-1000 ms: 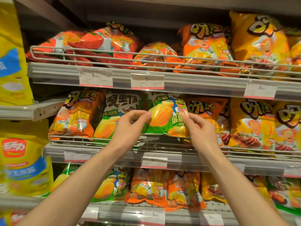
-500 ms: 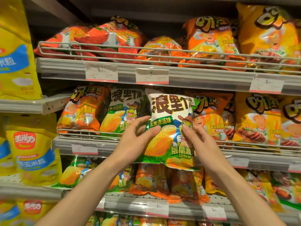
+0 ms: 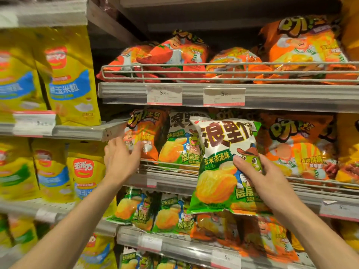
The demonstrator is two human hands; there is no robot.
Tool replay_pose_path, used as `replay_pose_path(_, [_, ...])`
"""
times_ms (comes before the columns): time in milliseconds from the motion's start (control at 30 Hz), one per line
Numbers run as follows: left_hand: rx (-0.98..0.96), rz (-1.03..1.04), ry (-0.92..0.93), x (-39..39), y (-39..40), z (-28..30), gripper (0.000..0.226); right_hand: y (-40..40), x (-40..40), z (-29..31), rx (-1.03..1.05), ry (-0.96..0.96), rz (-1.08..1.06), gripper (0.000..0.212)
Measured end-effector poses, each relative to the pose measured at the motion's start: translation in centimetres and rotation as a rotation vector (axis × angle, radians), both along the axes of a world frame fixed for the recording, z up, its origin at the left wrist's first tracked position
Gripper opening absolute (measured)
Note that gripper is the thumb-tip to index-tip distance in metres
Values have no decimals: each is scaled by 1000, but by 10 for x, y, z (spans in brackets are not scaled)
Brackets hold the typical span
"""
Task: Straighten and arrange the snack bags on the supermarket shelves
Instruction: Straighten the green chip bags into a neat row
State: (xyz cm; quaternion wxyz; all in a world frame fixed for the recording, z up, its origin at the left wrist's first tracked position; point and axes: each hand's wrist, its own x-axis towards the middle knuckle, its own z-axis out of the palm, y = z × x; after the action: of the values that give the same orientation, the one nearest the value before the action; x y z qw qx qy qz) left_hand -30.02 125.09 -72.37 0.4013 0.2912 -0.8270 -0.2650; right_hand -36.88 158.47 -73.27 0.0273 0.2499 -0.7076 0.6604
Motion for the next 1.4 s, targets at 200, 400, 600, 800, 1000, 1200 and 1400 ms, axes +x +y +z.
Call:
replay_pose_path(200, [163,32,-228,-15,-35,-6,71,-14,1,3,-4,1,34,54])
replay_pose_path(400, [71,52,-70,-18,-24,-8,77,-26,1,1,2,-11,18,53])
replay_pose_path(600, [179,-31,-8,-20,-18,2,64,-28,2,0,20,-3,15,53])
replay_pose_path(800, [110,-65,187,-18,-15,10,55,-28,2,1,19,-32,10,54])
replay_pose_path(1000, [58,-7,333,-13,-9,17,54,-27,2,0,12,-34,20,48])
replay_pose_path(1200, [191,-83,409,11,-13,10,55,-27,3,-1,11,-36,-2,53])
replay_pose_path(1400, [218,-172,489,42,8,-4,56,-21,7,0,-16,-52,-12,57])
